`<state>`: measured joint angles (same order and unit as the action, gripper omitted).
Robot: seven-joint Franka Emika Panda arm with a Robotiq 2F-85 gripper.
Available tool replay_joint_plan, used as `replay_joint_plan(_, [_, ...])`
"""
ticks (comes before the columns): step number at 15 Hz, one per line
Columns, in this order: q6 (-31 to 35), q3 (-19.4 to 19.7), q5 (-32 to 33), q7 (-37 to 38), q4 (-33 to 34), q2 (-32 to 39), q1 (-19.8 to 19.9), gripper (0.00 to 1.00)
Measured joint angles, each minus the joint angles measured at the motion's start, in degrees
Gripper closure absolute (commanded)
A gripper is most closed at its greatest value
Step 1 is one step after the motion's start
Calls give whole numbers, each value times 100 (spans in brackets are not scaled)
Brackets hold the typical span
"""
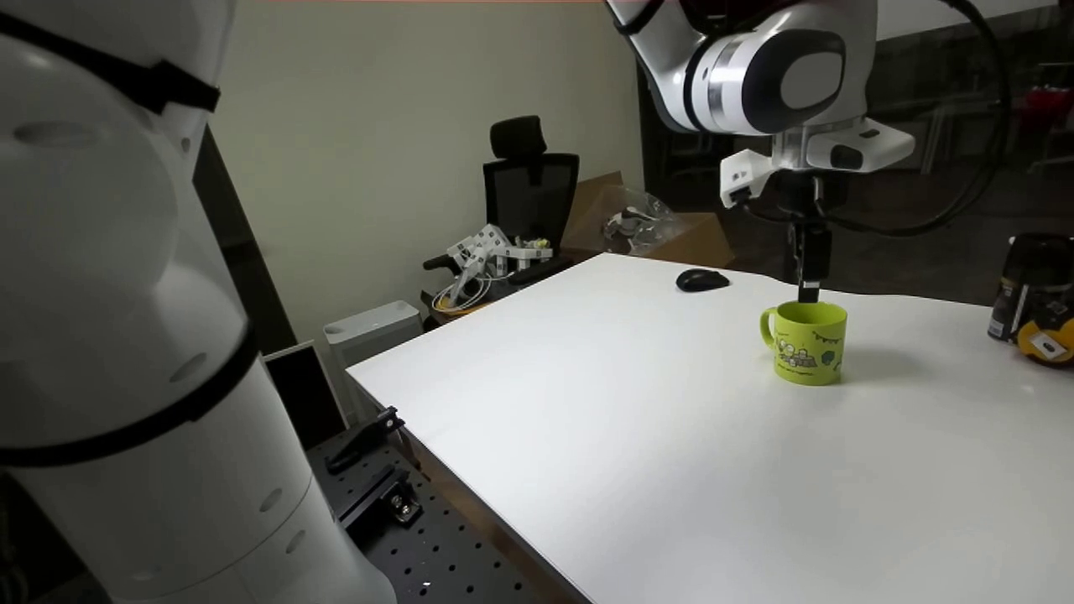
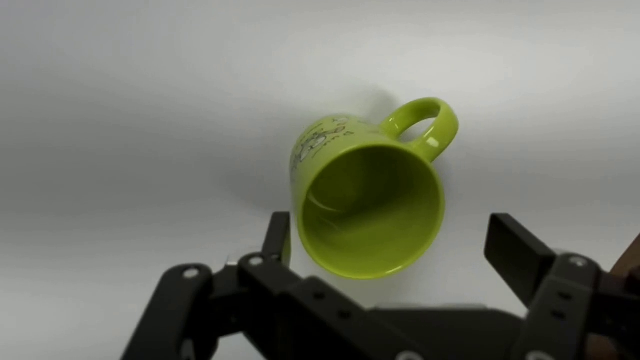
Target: Move the cup to the right
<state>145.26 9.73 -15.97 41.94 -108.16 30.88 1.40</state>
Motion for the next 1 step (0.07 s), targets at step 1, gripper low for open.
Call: replay_joint_plan(1, [2, 0, 1, 0, 1, 17, 1, 0])
